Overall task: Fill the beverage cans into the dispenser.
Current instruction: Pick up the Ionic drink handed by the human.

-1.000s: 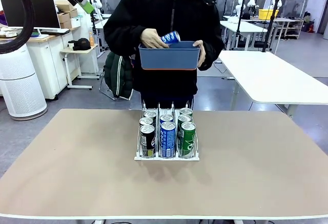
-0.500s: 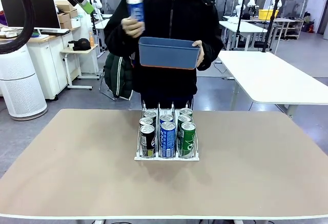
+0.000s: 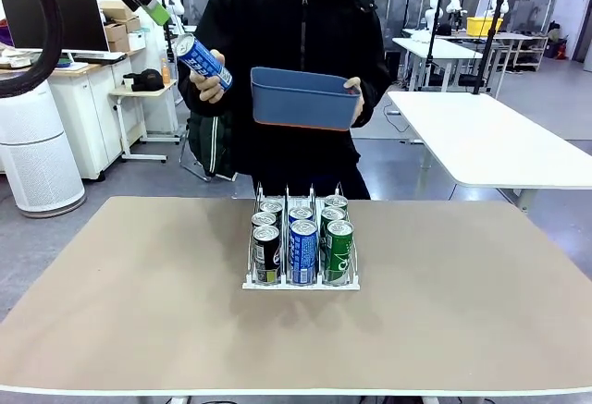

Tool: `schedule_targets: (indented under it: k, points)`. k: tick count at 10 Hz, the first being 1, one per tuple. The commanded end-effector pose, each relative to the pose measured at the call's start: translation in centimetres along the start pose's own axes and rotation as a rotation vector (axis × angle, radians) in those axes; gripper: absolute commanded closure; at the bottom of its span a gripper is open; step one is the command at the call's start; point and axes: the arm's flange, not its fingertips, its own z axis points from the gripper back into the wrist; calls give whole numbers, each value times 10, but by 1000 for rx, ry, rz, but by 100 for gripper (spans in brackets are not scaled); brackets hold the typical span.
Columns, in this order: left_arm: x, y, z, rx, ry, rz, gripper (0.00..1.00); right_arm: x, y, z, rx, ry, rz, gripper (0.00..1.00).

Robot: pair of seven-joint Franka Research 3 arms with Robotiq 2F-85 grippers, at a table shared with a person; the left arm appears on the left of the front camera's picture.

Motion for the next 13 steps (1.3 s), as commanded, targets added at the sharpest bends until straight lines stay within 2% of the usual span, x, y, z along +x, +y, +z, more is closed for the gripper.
schedule_targets:
  k: [1,10,11,13]
  points:
    - [-1,0,1,-2,4,2,0,0,1,1,-1,-1,1,0]
    - [0,0,0,0,0,0,0,0,1,1,-1,-1,1,0]
    - [1,1,-2,-33,9,27,0,0,1,1,-1,-1,1,0]
    - [10,17,-16,-22,21,-20,0,0,1,1,-1,-1,1,0]
